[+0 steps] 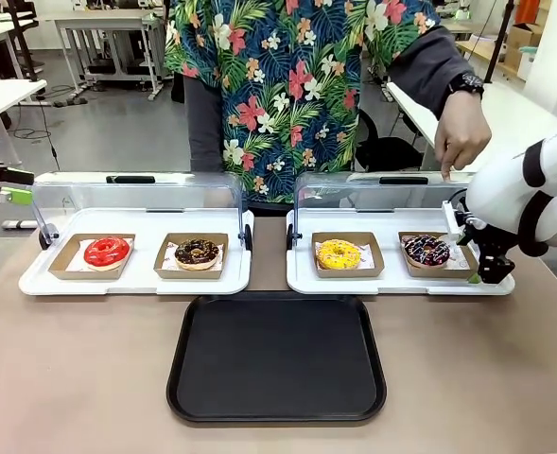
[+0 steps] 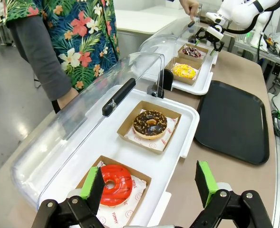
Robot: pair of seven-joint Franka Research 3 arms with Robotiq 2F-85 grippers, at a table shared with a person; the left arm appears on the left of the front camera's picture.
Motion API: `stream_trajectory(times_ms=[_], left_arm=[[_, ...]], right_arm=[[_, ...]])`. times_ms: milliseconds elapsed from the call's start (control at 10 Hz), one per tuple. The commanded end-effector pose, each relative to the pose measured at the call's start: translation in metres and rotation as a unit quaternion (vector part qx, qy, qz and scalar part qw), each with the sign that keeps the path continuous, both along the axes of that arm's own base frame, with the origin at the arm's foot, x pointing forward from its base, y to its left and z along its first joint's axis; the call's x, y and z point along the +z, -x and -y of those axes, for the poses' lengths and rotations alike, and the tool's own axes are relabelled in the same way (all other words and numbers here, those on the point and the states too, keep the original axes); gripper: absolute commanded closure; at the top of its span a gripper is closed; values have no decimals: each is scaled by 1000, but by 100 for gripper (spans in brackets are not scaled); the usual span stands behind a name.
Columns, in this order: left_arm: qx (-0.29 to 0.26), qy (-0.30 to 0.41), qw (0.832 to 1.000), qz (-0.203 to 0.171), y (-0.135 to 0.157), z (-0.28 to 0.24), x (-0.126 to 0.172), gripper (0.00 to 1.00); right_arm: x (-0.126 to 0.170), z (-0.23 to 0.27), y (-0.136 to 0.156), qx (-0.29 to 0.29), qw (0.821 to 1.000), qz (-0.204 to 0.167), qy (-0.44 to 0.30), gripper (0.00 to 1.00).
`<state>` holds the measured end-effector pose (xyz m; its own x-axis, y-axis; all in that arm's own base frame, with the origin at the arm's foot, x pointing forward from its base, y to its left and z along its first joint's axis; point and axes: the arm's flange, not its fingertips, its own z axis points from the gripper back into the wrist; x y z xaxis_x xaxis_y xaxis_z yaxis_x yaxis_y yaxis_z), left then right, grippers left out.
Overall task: Move the fourth donut from the left to the tray.
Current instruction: Pick up the Paper togo box containing the Donut indicated by the person and place it on the Handle tray.
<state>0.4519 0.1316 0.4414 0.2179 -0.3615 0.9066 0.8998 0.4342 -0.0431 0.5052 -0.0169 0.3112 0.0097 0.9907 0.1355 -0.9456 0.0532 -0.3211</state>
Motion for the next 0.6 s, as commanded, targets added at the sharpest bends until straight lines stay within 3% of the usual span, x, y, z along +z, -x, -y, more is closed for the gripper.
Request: stream_trajectory(times_ms=[0, 200, 300, 400, 500], left_arm=[[2, 1, 1000, 1, 2, 2, 2, 0], [2, 1, 1000, 1, 2, 2, 2, 0], [2, 1, 1000, 1, 2, 2, 2, 0], [2, 1, 1000, 1, 2, 2, 2, 0], [2, 1, 1000, 1, 2, 2, 2, 0]], right_arm=[[-4, 2, -7, 1, 1000, 8, -4, 0], [-7, 1, -8, 1, 1000, 3, -4, 0], [-7, 2, -9, -1, 1000, 0, -2, 59], [-7, 2, -8, 0, 1000, -3, -1, 59], [-7, 1, -8, 0, 1000, -7, 1, 100]])
